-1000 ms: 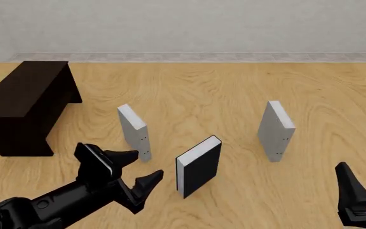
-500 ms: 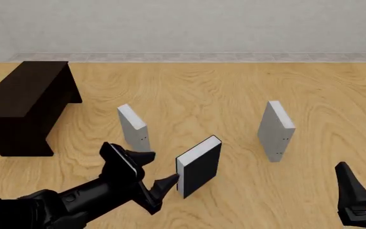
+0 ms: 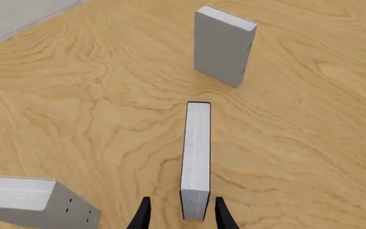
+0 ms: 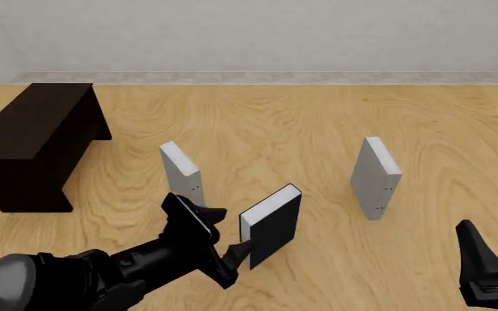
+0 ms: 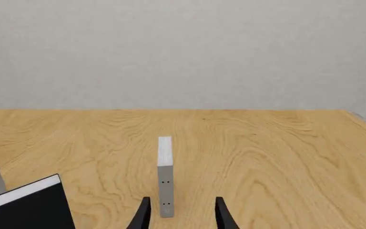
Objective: Pick up the book in the middle and place it on the cabinet shelf.
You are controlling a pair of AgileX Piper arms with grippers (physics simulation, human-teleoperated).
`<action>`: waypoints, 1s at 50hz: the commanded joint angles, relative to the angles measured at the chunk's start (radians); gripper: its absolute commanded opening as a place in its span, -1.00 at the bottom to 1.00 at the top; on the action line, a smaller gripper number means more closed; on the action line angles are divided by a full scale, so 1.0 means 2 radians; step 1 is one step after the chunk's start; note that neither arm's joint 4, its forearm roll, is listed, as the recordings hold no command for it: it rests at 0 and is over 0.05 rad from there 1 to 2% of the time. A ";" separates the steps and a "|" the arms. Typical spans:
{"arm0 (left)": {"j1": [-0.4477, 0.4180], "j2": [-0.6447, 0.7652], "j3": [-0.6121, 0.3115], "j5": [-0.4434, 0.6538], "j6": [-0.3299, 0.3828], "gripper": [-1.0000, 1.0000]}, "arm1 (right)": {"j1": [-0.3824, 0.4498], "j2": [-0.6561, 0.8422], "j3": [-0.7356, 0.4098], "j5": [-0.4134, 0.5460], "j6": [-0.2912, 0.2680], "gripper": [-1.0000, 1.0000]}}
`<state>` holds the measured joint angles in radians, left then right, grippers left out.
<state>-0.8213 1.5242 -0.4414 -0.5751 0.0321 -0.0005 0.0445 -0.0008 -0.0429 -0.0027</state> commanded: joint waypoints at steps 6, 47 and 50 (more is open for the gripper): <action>-0.023 0.033 -0.024 0.002 -0.001 1.00 | 0.000 0.000 0.000 0.000 0.000 1.00; -0.013 0.103 -0.068 -0.019 -0.007 -1.00 | 0.000 0.000 0.000 0.000 0.000 1.00; -0.014 0.100 -0.065 -0.023 -0.008 -1.00 | 0.000 0.000 0.000 0.000 0.000 1.00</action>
<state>-0.8532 1.7022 -0.5563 -0.6091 0.0176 -0.0005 0.0447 -0.0008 -0.0430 -0.0027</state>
